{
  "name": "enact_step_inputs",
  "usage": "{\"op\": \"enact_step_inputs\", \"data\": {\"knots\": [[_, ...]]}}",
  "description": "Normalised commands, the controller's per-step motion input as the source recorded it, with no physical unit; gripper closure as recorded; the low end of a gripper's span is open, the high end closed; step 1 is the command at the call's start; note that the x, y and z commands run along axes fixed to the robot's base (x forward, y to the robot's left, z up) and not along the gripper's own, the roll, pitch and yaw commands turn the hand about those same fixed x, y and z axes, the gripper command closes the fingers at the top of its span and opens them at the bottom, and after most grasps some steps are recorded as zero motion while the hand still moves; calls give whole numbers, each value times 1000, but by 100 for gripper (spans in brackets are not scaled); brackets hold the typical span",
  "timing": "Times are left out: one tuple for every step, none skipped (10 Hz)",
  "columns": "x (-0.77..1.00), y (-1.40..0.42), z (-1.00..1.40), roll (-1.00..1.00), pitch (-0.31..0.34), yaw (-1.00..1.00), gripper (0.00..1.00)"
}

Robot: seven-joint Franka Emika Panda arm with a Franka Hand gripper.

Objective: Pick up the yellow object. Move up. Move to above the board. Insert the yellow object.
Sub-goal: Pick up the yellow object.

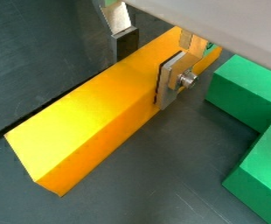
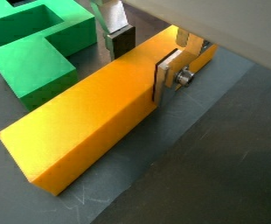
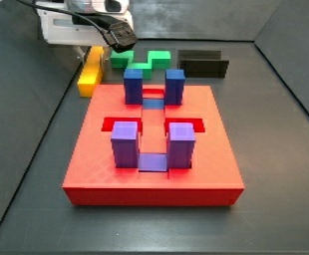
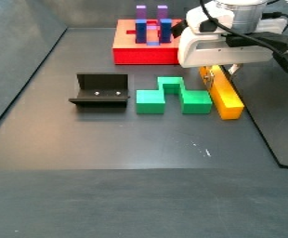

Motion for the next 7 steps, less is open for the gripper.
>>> {"op": "enact_step_inputs", "data": {"knots": [[0,0,0,0,0,0,100],[0,0,0,0,0,0,100],[0,0,0,0,0,0,100],[0,0,0,0,0,0,100],[0,0,0,0,0,0,100],[0,0,0,0,0,0,100],[0,0,0,0,0,0,100]]}}
